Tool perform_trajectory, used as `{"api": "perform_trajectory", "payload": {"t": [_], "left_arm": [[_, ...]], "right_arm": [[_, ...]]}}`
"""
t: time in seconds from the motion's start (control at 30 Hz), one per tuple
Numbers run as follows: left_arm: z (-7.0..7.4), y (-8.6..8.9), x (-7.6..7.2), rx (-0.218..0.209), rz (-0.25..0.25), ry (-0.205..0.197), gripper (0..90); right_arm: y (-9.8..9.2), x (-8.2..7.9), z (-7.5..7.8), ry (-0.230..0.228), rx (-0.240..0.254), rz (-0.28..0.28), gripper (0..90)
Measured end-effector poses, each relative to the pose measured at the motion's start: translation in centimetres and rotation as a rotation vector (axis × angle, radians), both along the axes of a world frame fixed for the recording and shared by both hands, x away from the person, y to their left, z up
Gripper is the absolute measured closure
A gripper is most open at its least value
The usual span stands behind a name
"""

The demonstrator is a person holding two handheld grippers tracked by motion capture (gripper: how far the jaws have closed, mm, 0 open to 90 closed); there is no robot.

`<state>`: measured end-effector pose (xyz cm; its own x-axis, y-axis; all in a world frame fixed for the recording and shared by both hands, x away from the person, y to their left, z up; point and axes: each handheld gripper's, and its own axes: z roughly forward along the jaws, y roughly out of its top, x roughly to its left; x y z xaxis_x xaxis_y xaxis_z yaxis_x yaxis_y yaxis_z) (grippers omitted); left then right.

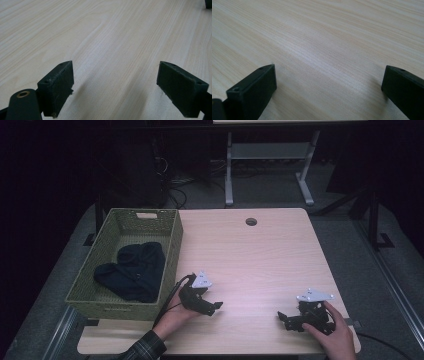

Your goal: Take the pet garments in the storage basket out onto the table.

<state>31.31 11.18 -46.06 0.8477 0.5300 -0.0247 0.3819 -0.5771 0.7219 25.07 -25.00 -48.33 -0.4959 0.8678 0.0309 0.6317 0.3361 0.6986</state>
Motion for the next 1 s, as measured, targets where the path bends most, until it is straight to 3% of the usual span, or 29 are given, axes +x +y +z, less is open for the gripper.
{"api": "perform_trajectory", "payload": {"t": [0.47, 1.0], "left_arm": [[0.7, 0.1, 0.0, -0.012, -0.005, -0.007, 13.8], [1.6, 0.0, 0.0, 0.003, -0.017, 0.005, 13.9]], "right_arm": [[0.0, 0.0, 0.0, 0.0, 0.0, 0.002, 0.0], [0.0, 0.0, 0.0, 0.0, 0.0, 0.002, 0.0]]}}
